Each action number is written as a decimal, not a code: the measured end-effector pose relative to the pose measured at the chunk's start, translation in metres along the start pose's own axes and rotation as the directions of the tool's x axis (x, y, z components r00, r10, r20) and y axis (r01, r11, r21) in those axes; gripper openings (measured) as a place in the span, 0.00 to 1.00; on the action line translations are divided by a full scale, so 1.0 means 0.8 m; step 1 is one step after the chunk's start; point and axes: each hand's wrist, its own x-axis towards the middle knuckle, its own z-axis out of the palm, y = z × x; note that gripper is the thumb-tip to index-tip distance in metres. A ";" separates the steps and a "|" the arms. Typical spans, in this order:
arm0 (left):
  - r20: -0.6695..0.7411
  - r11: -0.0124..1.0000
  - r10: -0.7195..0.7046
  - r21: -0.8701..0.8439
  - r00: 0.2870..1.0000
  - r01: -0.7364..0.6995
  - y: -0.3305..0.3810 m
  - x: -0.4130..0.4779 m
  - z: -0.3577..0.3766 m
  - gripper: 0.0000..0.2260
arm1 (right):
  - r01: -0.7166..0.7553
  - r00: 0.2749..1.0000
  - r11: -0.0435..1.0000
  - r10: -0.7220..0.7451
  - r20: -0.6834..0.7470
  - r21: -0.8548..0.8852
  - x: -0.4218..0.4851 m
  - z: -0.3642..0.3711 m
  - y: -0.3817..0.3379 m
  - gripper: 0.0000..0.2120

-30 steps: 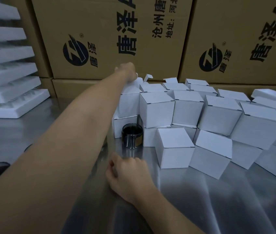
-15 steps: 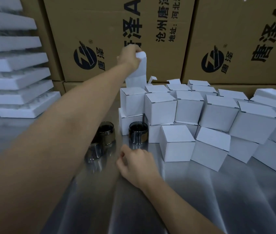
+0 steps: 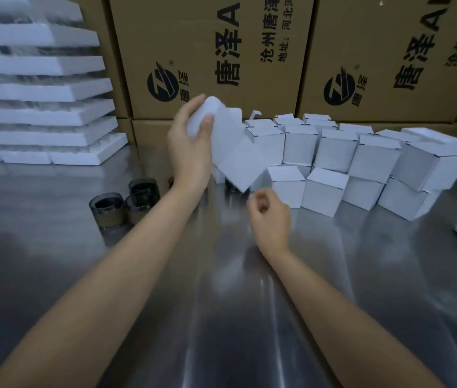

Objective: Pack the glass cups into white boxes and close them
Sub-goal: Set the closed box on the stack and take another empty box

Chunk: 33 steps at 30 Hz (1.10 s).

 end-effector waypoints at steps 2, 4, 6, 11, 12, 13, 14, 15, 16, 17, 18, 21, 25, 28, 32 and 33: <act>-0.001 0.985 -0.154 -0.084 0.988 0.153 -0.015 -0.029 -0.015 0.10 | -0.138 0.986 0.974 0.152 -0.064 0.179 -0.003 -0.017 0.001 0.11; 0.070 0.897 -0.369 -0.235 0.927 0.375 -0.034 -0.050 -0.027 0.13 | -0.233 0.965 0.930 0.257 -0.051 0.285 -0.002 -0.029 0.002 0.09; 0.146 0.802 -0.482 -0.325 0.864 0.502 -0.055 -0.064 -0.038 0.14 | -0.316 0.944 0.889 0.330 0.013 0.332 -0.002 -0.036 0.004 0.07; 0.247 0.740 -0.508 -0.365 0.825 0.565 -0.082 -0.074 -0.049 0.14 | -0.370 0.926 0.883 0.327 0.186 0.290 -0.005 -0.044 0.004 0.18; 0.283 0.730 -0.502 -0.368 0.817 0.576 -0.083 -0.076 -0.048 0.12 | -0.365 0.925 0.886 0.309 0.222 0.286 -0.007 -0.045 0.001 0.20; 0.315 0.723 -0.495 -0.367 0.810 0.585 -0.083 -0.078 -0.047 0.11 | -0.357 0.922 0.892 0.290 0.256 0.278 -0.008 -0.046 -0.001 0.22; 0.340 0.715 -0.488 -0.372 0.804 0.592 -0.082 -0.079 -0.045 0.11 | -0.346 0.919 0.898 0.267 0.289 0.270 -0.010 -0.047 -0.003 0.23; 0.356 0.705 -0.478 -0.390 0.803 0.593 -0.082 -0.081 -0.044 0.11 | -0.333 0.915 0.905 0.243 0.323 0.263 -0.011 -0.049 -0.005 0.24; 0.361 0.687 -0.475 -0.417 0.803 0.594 -0.082 -0.081 -0.043 0.12 | -0.319 0.907 0.913 0.216 0.361 0.254 -0.011 -0.051 -0.005 0.25; 0.352 0.668 -0.481 -0.446 0.803 0.596 -0.083 -0.081 -0.042 0.14 | -0.302 0.896 0.922 0.187 0.403 0.242 -0.011 -0.053 -0.004 0.26; 0.331 0.665 -0.495 -0.451 0.803 0.596 -0.083 -0.082 -0.042 0.16 | -0.284 0.883 0.929 0.158 0.441 0.236 -0.011 -0.055 -0.003 0.29; 0.306 0.727 -0.546 -0.290 0.780 0.622 -0.094 -0.092 -0.033 0.21 | -0.194 0.899 0.955 0.082 0.430 0.223 -0.013 -0.054 -0.002 0.37; 0.323 0.777 -0.573 -0.080 0.753 0.625 -0.109 -0.110 -0.012 0.19 | -0.036 0.955 0.998 0.022 0.297 0.042 -0.014 -0.046 0.001 0.27; 0.073 0.855 -0.518 0.059 0.852 0.515 -0.111 -0.109 -0.009 0.19 | -0.015 0.976 0.996 -0.004 0.217 0.083 -0.014 -0.046 0.000 0.19; 0.004 0.870 -0.492 0.044 0.871 0.491 -0.112 -0.110 -0.015 0.12 | 0.000 0.970 0.982 -0.046 0.237 0.188 -0.017 -0.043 -0.004 0.12; 0.009 0.854 -0.520 -0.005 0.854 0.520 -0.109 -0.110 -0.014 0.11 | -0.068 0.970 0.960 0.000 0.244 0.272 -0.019 -0.041 -0.006 0.10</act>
